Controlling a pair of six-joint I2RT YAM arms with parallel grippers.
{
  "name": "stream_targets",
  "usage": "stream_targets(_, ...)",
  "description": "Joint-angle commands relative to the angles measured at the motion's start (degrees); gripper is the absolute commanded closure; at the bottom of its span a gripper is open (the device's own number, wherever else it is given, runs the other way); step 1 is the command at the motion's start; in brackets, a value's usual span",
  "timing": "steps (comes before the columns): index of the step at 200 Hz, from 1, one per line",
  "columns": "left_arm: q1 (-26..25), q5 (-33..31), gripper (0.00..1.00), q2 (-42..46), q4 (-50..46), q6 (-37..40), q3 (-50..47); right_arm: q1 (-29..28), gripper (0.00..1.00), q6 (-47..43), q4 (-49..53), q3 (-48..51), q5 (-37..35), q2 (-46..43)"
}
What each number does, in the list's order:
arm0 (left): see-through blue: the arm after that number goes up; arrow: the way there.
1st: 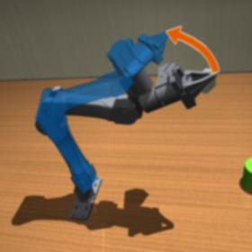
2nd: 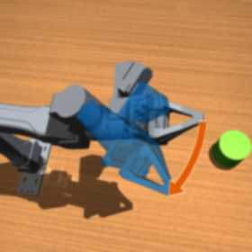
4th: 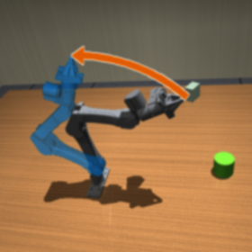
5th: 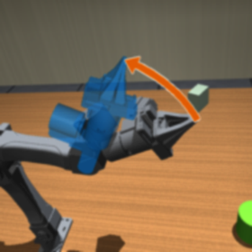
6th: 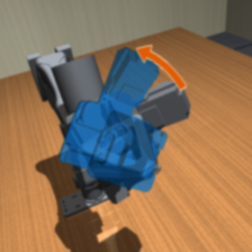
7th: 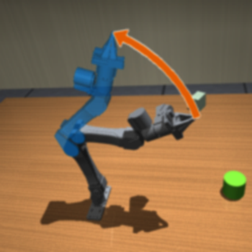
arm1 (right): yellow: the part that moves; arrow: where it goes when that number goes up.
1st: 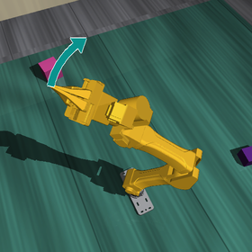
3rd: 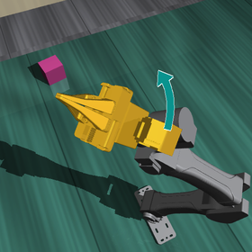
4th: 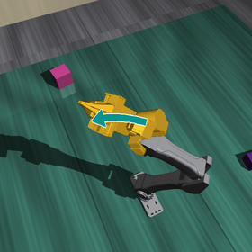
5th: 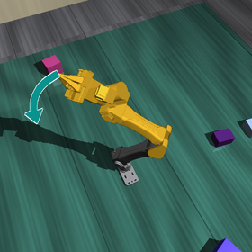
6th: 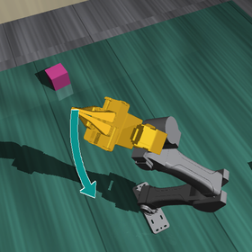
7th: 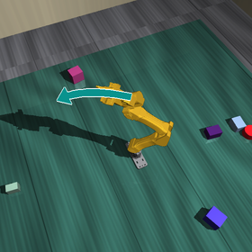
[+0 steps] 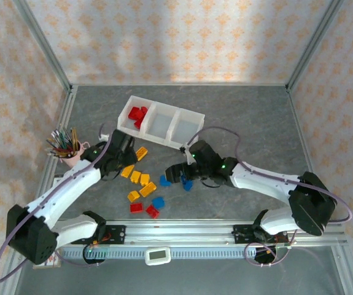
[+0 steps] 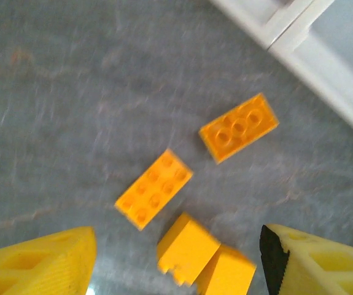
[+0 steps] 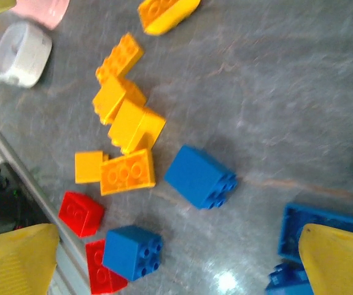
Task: Sort the legos into containers by color
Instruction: Pick up the lego from the middle-left of the table.
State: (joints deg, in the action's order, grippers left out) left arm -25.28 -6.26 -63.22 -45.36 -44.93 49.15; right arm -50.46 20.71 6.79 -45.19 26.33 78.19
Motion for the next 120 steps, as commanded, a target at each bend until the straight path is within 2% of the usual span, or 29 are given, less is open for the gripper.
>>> stream_targets(1, -3.03, -0.59, 0.27, 3.82, -7.99, -8.51, -4.07, -2.49, 0.0, -0.13, -3.46, 0.84, -1.41, 1.35)
stream_targets(62, -16.07, 6.38, 0.24, 10.47, -10.13, -22.52, -14.33, -3.38, 0.0, 2.58, -5.47, 3.41, -1.26, 2.63)
stream_targets(84, -20.58, 7.42, 0.2, 10.36, -9.92, -24.96, -15.72, -3.42, 0.0, 2.6, -5.21, 3.69, -1.55, 2.58)
stream_targets(120, -25.52, 10.16, 0.16, 6.46, -4.01, -25.2, -16.21, -3.4, 0.01, 2.84, -5.29, 3.28, -1.54, 3.32)
